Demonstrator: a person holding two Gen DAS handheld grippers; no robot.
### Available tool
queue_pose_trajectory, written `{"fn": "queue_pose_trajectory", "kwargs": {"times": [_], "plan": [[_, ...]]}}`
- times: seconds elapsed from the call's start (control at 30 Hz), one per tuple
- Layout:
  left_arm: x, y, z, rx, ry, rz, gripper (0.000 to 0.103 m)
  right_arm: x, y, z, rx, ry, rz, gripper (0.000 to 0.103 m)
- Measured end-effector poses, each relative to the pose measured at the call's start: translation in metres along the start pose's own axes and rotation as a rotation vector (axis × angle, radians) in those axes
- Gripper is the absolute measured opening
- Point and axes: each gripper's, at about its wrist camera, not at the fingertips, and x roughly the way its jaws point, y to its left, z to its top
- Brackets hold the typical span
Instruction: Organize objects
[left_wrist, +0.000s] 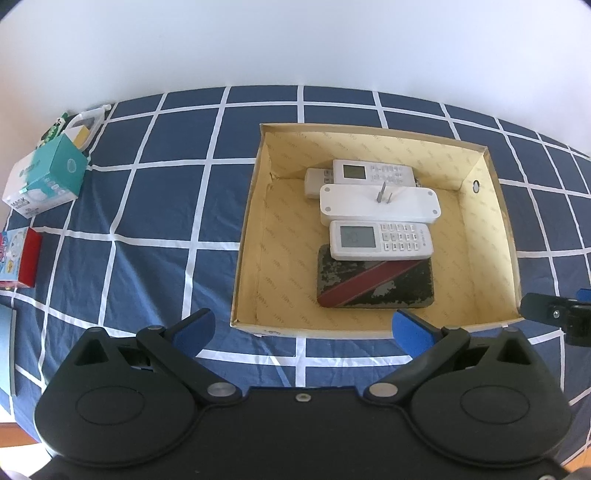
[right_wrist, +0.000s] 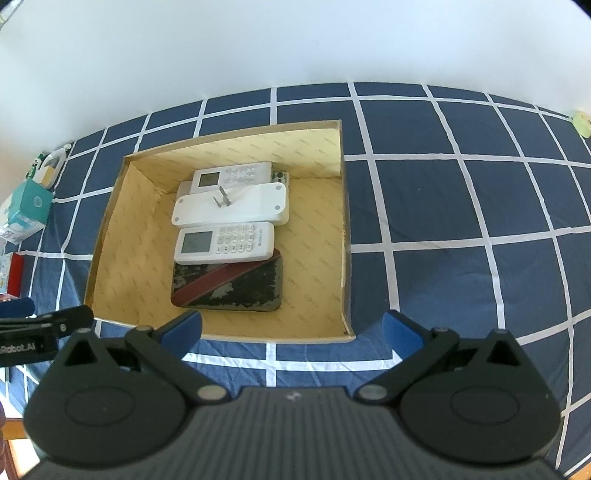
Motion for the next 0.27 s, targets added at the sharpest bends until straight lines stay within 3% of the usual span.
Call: {"fn": "queue_pose_trajectory", "kwargs": {"times": [0.27], "plan": [[0.0013, 0.002, 0.0003, 0.003, 0.012, -0.002, 0.103, -0.0005, 0.0012, -0.0003, 0.008, -0.003, 0.0, 0.103]]}}
